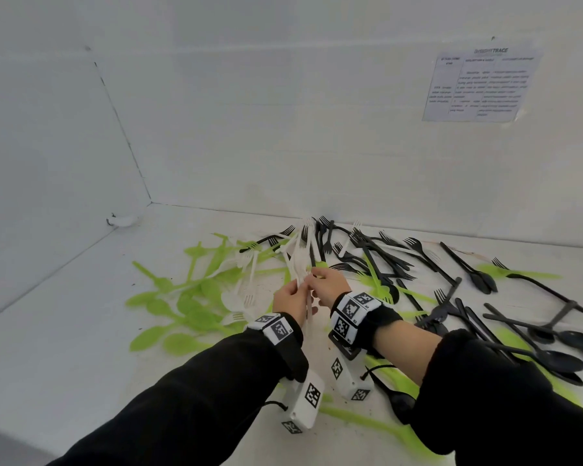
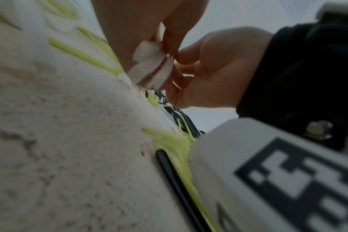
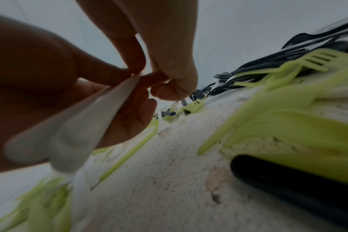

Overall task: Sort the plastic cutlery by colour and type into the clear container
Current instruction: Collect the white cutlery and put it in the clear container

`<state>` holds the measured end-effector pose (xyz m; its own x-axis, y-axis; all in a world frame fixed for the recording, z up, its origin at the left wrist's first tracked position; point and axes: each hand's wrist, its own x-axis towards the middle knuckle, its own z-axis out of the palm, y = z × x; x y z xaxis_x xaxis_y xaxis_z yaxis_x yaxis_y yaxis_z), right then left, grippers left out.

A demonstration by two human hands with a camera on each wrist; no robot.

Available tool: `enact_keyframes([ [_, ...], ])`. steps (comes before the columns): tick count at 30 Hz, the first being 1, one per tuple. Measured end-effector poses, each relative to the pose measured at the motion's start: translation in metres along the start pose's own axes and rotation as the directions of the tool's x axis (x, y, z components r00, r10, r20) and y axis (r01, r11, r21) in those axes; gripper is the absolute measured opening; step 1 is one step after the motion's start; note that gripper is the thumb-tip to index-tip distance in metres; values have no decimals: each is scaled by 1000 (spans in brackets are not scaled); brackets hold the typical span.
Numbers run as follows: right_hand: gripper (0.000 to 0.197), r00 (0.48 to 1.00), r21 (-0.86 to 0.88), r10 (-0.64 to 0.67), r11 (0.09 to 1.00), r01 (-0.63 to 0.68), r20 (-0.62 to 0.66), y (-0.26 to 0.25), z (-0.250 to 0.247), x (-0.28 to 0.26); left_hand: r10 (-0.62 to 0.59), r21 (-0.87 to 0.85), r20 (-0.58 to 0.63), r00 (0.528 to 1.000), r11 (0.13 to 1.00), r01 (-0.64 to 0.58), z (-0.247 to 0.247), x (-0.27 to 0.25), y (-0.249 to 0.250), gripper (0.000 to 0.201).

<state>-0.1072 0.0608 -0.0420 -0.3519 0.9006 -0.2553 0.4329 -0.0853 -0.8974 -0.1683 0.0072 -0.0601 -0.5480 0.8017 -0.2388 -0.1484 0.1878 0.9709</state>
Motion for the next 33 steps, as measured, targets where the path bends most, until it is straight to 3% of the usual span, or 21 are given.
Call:
enact_keyframes([
  [4,18,996,-15,-84,996,84,-37,-4,9,-1,-59,-75,23,998,995,60,-14,2,6,16],
  [7,25,992,-86,-122,989,123,23,-16,21,-2,-48,-82,-48,998,996,44,-27,5,8,12],
  [10,27,991,-196,-92,974,110,96,-21,35,2,-22,-49,-121,992,999,16,-46,7,13,23],
  [13,14,945,-481,-64,849,220,320,-21,52,1,-9,-24,-205,979,1000,4,-68,12,23,24],
  [16,23,917,-569,-109,754,328,384,-17,69,-2,-31,-82,-243,970,997,11,-87,18,29,14],
  [19,39,916,-642,-104,683,348,387,-22,74,2,-28,-88,-250,968,996,6,-99,22,32,12],
  [22,31,943,-698,-70,655,290,326,-30,67,11,-12,-70,-247,969,998,-5,-107,25,32,12],
  [24,16,968,-708,-62,670,223,245,-31,61,17,-13,-75,-244,970,997,-5,-109,27,31,12],
  [27,14,983,-680,-65,714,166,173,-31,56,26,-11,-86,-236,972,996,-9,-108,31,32,13],
  [30,34,969,-686,-95,691,229,228,-32,60,26,-4,-86,-219,976,996,-15,-106,33,33,12],
  [33,50,936,-732,-75,603,317,344,-29,72,24,-6,-73,-197,980,997,-9,-105,34,32,12],
])
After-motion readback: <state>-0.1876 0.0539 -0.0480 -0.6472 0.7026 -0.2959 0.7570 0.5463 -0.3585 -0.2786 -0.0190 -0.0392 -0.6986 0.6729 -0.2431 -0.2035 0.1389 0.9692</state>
